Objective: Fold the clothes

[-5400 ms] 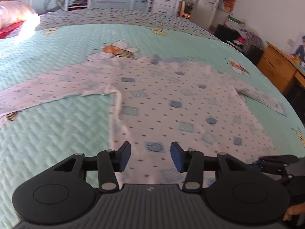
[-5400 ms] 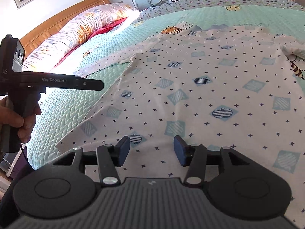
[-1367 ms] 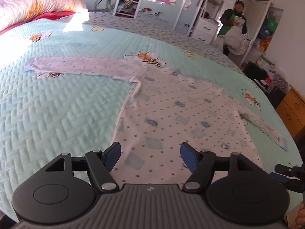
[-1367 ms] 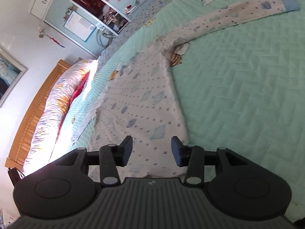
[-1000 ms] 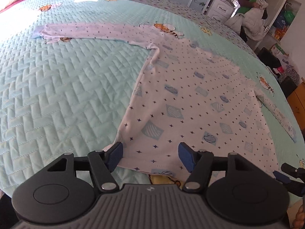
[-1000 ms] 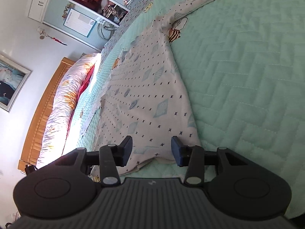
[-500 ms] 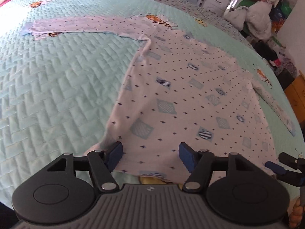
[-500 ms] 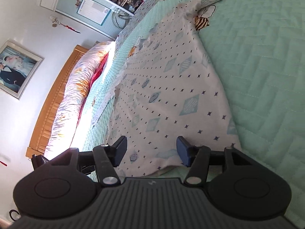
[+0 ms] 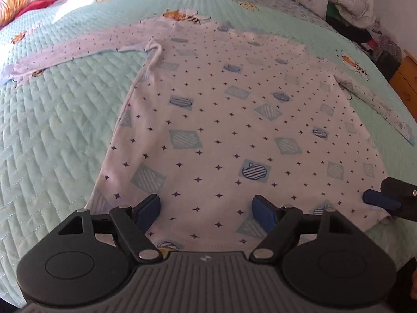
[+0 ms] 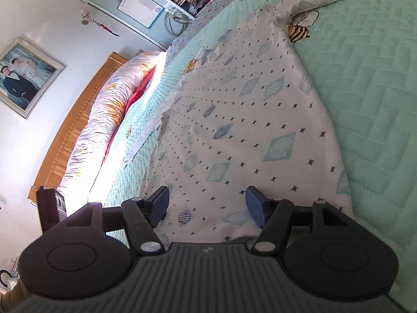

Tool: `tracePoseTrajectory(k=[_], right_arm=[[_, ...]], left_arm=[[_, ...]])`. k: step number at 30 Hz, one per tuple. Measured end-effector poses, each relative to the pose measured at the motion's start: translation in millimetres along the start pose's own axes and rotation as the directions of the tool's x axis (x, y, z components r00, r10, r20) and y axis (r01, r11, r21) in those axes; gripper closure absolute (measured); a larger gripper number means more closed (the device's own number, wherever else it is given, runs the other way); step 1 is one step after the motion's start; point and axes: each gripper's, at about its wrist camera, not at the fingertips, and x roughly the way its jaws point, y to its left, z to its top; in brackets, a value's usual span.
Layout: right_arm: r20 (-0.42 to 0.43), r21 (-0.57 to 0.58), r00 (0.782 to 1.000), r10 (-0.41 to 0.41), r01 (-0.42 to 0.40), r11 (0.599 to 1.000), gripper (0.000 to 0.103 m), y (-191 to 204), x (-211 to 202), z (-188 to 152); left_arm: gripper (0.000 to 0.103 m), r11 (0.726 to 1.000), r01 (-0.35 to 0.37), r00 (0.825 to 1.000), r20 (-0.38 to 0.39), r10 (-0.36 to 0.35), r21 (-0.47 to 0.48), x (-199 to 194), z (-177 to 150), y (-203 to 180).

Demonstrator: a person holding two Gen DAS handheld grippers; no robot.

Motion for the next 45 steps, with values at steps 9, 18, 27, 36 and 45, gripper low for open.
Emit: tracePoseTrajectory(k=[9,18,27,36,45], right_arm=[[0.074,0.027,0.995,0.071,-0.074,0.997,0.032,-1.9,-11.1,11.3],[0.113,0.015,0.985,0.130,-0.133,0.991,0.031,0.8,-18.8,-1.4],[0.117,0.016,0.985,0.126,-0.128,0.992,0.027,-2.9,-12.4,-18.5],[0.282,-0.201,0.952,0.116,-0.060,0.978,0.026,26.1,-34.6,-23.4],[0.242,-0.281,0.965,0.095,-0.024,0.959,0.021,38.3,-10.4,-19.8]], left_arm=[[0.021,0.983,-0.082,0.989,0.105,0.100,-0.162,-35.3,6.0,29.2],[0.021,0.989,-0.126,0.988,0.081,0.133,-0.080,-33.5,9.0,-7.8],[0.017,0.995,-0.100,0.992,-0.071,0.101,0.025,4.3,-5.1,-46.9],[0.004,0.971,-0.219,0.963,0.183,0.199,0.100,-32.6,3.3,-54.3],[0.010,0.977,-0.211,0.977,-0.014,0.211,-0.010,-7.9,-2.6,-17.9]])
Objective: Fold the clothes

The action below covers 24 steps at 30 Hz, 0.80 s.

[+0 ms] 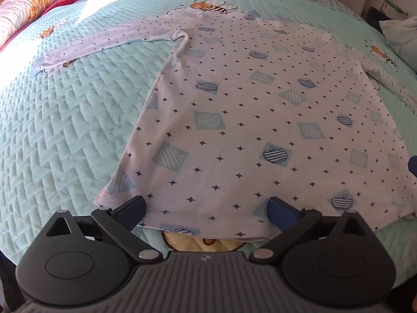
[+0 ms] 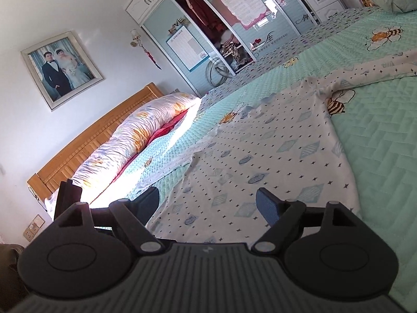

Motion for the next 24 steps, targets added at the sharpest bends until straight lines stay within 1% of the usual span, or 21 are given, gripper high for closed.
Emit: tracePoseTrajectory(k=[1,4,5,6,7,8,9,10,11,12,13,14,16,17,18,20,21,22,23,24], right_arm=[[-0.011,-0.004,1.000,0.011,-0.011,1.000,0.021,2.3,6.2,1.2],[-0.074,0.026,0.996,0.040,-0.038,0.999,0.021,0.2,24.3,-2.1],[-0.105,0.041,0.994,0.027,-0.023,0.999,0.021,-2.6,29.6,-4.6],[-0.128,0.055,0.992,0.019,-0.012,0.998,0.021,-7.3,31.3,-8.3],[-0.149,0.070,0.989,0.011,-0.001,0.998,0.021,-12.3,32.3,-12.0],[-0.171,0.083,0.985,0.004,0.010,0.996,0.021,-17.3,33.4,-15.8],[-0.168,0.075,0.986,0.008,0.005,0.997,0.021,-15.5,27.6,-18.6],[-0.166,0.074,0.986,0.001,0.012,0.997,0.021,-13.3,23.6,-18.2],[-0.143,0.074,0.990,0.000,0.011,0.997,0.021,-11.4,19.0,-17.5],[-0.117,0.073,0.993,0.000,0.009,0.997,0.021,-9.5,14.3,-16.8],[-0.091,0.072,0.996,0.000,0.006,0.997,0.021,-7.6,9.6,-16.1],[-0.096,0.072,0.995,-0.012,0.019,0.997,0.021,-7.9,10.5,-16.1],[-0.127,0.087,0.991,-0.034,0.046,0.995,0.021,-12.1,15.6,-18.6],[-0.133,0.076,0.990,-0.043,0.053,0.996,0.021,-10.3,16.2,-19.4],[-0.137,0.060,0.989,-0.051,0.060,0.996,0.021,-7.7,16.4,-19.8],[-0.131,0.030,0.990,-0.057,0.062,0.998,0.021,-1.0,15.6,-18.5],[-0.121,0.017,0.991,-0.053,0.055,0.998,0.021,3.2,14.5,-16.3],[-0.111,0.003,0.993,-0.049,0.049,0.999,0.021,7.4,13.4,-14.2],[-0.116,0.004,0.992,-0.052,0.052,0.999,0.021,7.4,14.5,-13.1],[-0.124,0.008,0.991,-0.056,0.057,0.998,0.020,6.7,16.1,-12.2]], left_arm=[[0.010,1.000,0.004,0.999,0.038,-0.004,-0.003,-6.8,2.3,0.1],[0.008,0.999,0.038,0.992,0.123,-0.040,0.026,-14.2,10.6,-2.1],[0.006,0.999,0.031,0.994,0.102,-0.035,0.038,-7.2,13.2,-4.2],[0.006,0.999,0.010,0.999,0.041,-0.011,0.042,5.5,14.1,-5.3],[0.006,0.999,-0.018,0.999,-0.037,0.019,0.031,20.1,10.2,-2.8],[0.002,1.000,-0.015,0.999,-0.045,0.014,-0.008,24.5,7.0,2.4],[0.001,0.998,0.000,1.000,-0.028,-0.001,-0.055,25.4,4.5,8.2],[0.001,0.997,0.005,1.000,-0.021,-0.006,-0.074,24.0,3.7,10.1],[0.002,0.998,-0.004,1.000,-0.019,0.003,-0.060,22.3,4.6,7.8],[0.006,0.999,-0.013,1.000,-0.002,0.013,-0.043,18.2,5.0,4.4],[0.007,1.000,-0.013,0.999,0.031,0.014,-0.027,12.6,4.8,1.2],[0.007,1.000,-0.002,0.997,0.078,0.002,-0.002,5.9,3.5,-2.0],[0.004,0.999,0.000,0.995,0.101,-0.005,0.051,7.9,1.5,-6.1],[0.000,0.999,0.006,0.998,0.060,-0.009,0.054,15.3,-0.7,-4.1],[0.000,0.999,0.014,1.000,0.003,-0.015,0.049,24.5,-3.3,-0.8],[0.000,0.999,0.043,0.999,0.004,-0.043,-0.003,22.4,-4.1,10.0],[0.000,0.999,0.042,0.999,-0.005,-0.042,-0.005,21.3,-2.6,11.8],[0.001,0.999,0.031,0.999,0.005,-0.031,-0.006,17.9,-2.0,12.7],[0.003,1.000,0.018,1.000,0.021,-0.018,-0.008,13.7,-1.6,13.6],[0.003,1.000,0.015,0.999,0.028,-0.015,-0.007,12.3,-2.1,15.5]])
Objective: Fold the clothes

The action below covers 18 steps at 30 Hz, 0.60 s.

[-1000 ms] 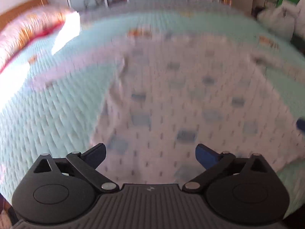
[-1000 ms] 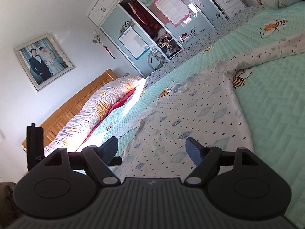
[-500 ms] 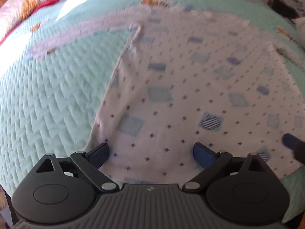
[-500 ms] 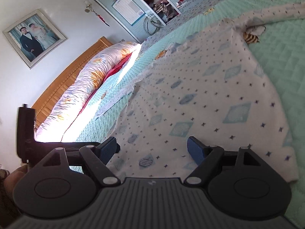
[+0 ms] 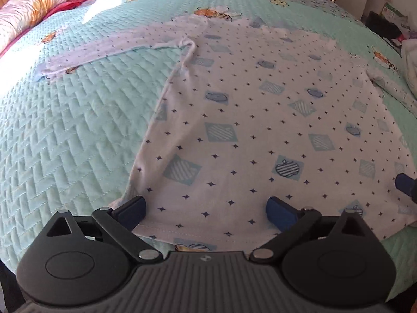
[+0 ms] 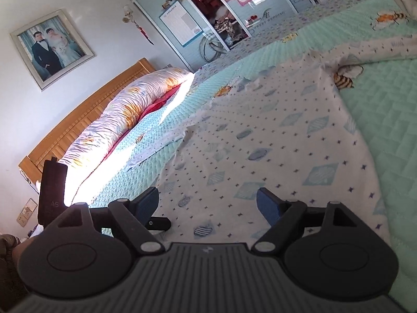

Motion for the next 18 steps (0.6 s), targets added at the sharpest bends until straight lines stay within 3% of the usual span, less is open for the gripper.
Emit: tracePoseTrajectory(k=[3,6,10,12,13,15,18], right_arm=[[-0.047,0.083,0.999,-0.022,0.026,0.996,0.021,-13.7,5.3,-2.4],[-0.034,0.115,0.999,-0.023,0.026,0.993,0.021,-19.8,-2.9,-4.9],[0.002,0.095,1.000,-0.027,0.027,0.995,0.021,-5.6,-12.7,4.3],[-0.011,0.089,1.000,-0.021,0.021,0.996,0.021,-2.2,-8.8,6.9],[-0.018,0.086,1.000,-0.017,0.018,0.996,0.021,-0.7,-6.6,8.2],[-0.065,0.128,0.997,-0.032,0.040,0.991,0.021,-6.6,0.3,3.7],[-0.068,0.152,0.997,-0.044,0.054,0.987,0.021,-10.8,-5.7,-4.3]], left_arm=[[0.002,1.000,0.004,0.999,-0.051,-0.005,-0.024,8.4,-3.1,12.1],[0.004,0.999,0.011,0.999,-0.040,-0.012,-0.030,1.6,-2.9,16.3],[0.007,0.999,0.012,0.998,0.054,-0.010,-0.039,-20.5,2.8,9.1],[0.005,1.000,0.016,0.994,0.111,-0.016,0.004,-26.0,7.3,-0.9],[0.004,1.000,0.017,0.995,0.101,-0.019,0.022,-22.9,8.7,-4.1],[0.002,0.999,0.021,0.999,-0.039,-0.020,0.024,1.2,8.1,-3.9],[0.003,0.999,0.029,0.997,-0.070,-0.031,-0.026,5.1,0.1,9.0]])
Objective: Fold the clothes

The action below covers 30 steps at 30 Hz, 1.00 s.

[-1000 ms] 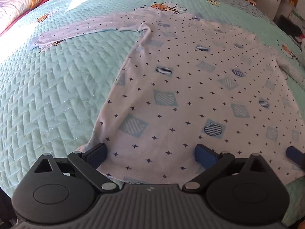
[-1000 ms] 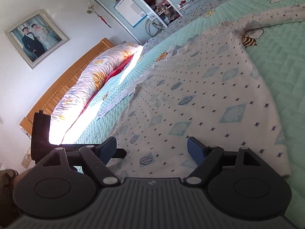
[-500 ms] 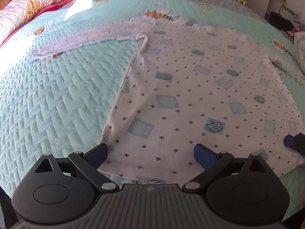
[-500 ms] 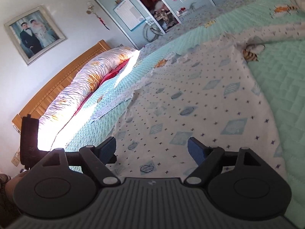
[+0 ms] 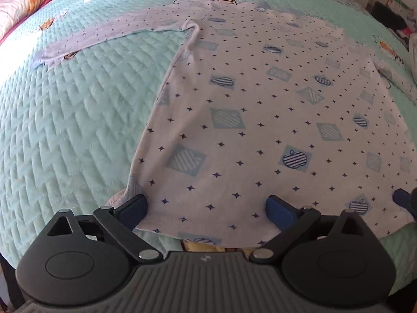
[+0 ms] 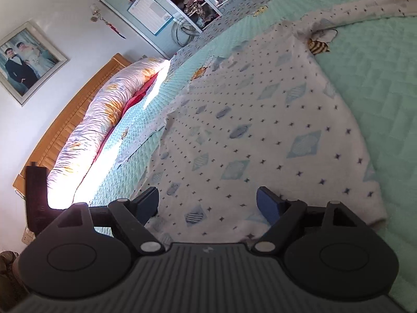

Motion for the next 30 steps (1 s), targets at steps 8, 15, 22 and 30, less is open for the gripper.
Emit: tracePoseTrajectory(k=[8,15,22,30], right_arm=[[0.003,0.027,1.000,0.013,-0.013,1.000,0.020,6.5,0.5,12.4],[0.019,0.012,1.000,-0.009,0.009,1.000,0.021,11.8,-14.0,4.5],[0.010,0.105,1.000,0.021,-0.022,0.994,0.020,-6.4,-3.2,10.2],[0.069,0.131,0.997,0.027,-0.036,0.991,0.020,-13.1,-26.4,6.8]], left_arm=[[0.002,0.999,0.002,0.994,0.106,0.002,-0.032,-25.4,12.0,6.6],[0.002,1.000,-0.020,0.998,-0.057,0.020,0.000,-3.9,3.8,3.6],[0.003,0.998,-0.050,0.999,0.016,0.051,-0.037,-15.8,15.1,11.7],[0.004,0.995,-0.099,0.984,0.144,0.102,-0.027,-31.8,13.9,-0.2]])
